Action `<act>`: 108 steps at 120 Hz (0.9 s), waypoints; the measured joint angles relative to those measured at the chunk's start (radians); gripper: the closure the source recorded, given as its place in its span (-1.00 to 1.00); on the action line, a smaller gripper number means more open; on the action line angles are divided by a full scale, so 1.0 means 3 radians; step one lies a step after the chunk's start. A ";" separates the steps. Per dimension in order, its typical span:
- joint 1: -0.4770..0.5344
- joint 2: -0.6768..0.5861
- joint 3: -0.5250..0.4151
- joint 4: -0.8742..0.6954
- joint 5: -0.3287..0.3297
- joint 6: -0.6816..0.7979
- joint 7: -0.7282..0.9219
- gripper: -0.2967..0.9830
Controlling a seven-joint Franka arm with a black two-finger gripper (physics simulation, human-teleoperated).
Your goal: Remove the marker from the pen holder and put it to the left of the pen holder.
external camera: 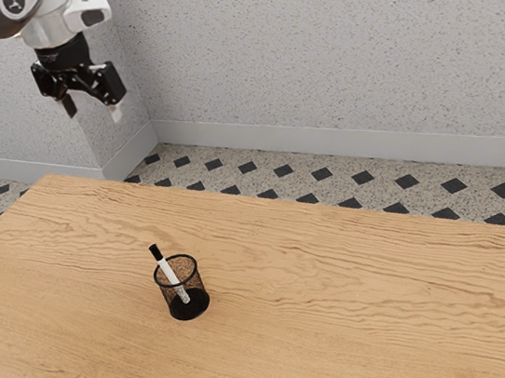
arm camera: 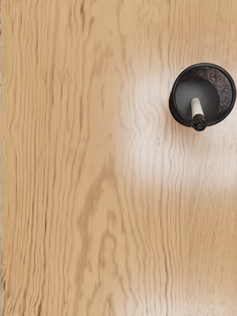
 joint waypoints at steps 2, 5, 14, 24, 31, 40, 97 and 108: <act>0.0007 0.0000 -0.0001 0.0000 0.0001 0.0000 0.0001 -0.54; 0.0012 -0.0001 0.0002 0.0000 -0.0004 0.0001 0.0002 -0.54; 0.0029 -0.0002 0.0006 -0.0001 -0.0020 0.0002 0.0006 -0.54; 0.0047 -0.0002 0.0007 -0.0001 -0.0029 0.0003 0.0010 -0.54; 0.0057 -0.0003 0.0009 -0.0005 -0.0044 0.0003 0.0011 -0.54; 0.0072 0.0004 0.0008 0.0043 -0.0089 -0.0001 0.0014 -0.54; 0.0852 0.1425 -0.0002 0.0194 -0.0351 -0.0463 -0.0127 -0.54; 0.0876 0.1381 -0.0002 0.0111 -0.0476 -0.0459 -0.0164 -0.54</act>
